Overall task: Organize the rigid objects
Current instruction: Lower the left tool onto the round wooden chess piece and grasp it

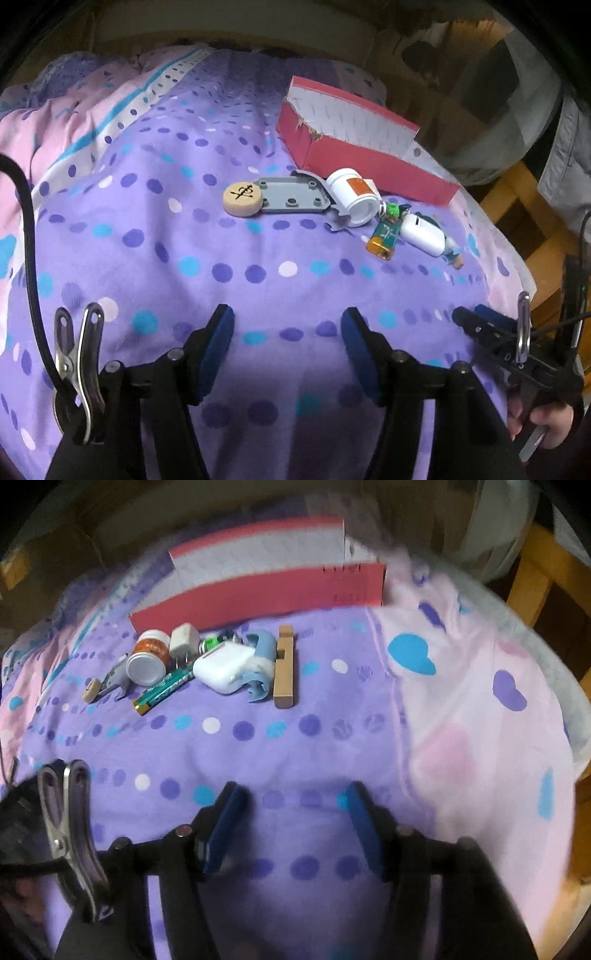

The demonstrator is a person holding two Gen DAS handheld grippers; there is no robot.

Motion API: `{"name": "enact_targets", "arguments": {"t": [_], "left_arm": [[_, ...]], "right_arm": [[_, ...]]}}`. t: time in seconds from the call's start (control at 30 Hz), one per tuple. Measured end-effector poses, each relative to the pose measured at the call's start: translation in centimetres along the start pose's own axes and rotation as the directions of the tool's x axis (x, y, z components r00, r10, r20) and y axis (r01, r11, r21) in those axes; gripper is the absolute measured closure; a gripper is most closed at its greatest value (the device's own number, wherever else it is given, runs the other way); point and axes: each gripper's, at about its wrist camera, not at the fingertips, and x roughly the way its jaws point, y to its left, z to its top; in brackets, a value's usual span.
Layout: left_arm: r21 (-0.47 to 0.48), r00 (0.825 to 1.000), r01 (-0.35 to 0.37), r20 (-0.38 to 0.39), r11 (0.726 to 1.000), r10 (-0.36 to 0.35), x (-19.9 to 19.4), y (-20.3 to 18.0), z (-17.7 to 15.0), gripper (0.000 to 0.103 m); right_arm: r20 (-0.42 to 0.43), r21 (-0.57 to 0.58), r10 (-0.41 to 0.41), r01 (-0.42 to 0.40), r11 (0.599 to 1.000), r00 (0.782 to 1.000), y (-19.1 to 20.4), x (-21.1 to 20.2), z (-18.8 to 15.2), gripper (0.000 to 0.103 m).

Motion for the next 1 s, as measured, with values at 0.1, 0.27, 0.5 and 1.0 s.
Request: {"name": "enact_targets", "arguments": {"t": [0.1,0.27,0.5,1.0], "left_arm": [[0.017,1.000,-0.015,0.012,1.000,0.015,-0.2,-0.4,-0.2,0.038],[-0.055,0.998,0.012,0.060,0.998,-0.008,-0.9,0.8,-0.1,0.038],[-0.105,0.995,-0.035,0.089,0.994,0.045,-1.1,1.9,3.3,0.038],[-0.106,1.000,-0.019,-0.006,0.994,0.019,6.1,4.1,8.1,0.071]], "right_arm": [[0.004,-0.013,-0.021,0.021,1.000,1.000,0.3,-0.1,0.1,0.040],[0.003,0.002,-0.002,0.002,1.000,1.000,0.4,0.3,-0.1,0.040],[-0.002,0.017,0.036,-0.036,0.999,0.999,-0.9,-0.1,0.5,0.036],[0.002,0.026,0.059,-0.059,0.998,0.998,-1.2,-0.2,0.5,0.033]]}}
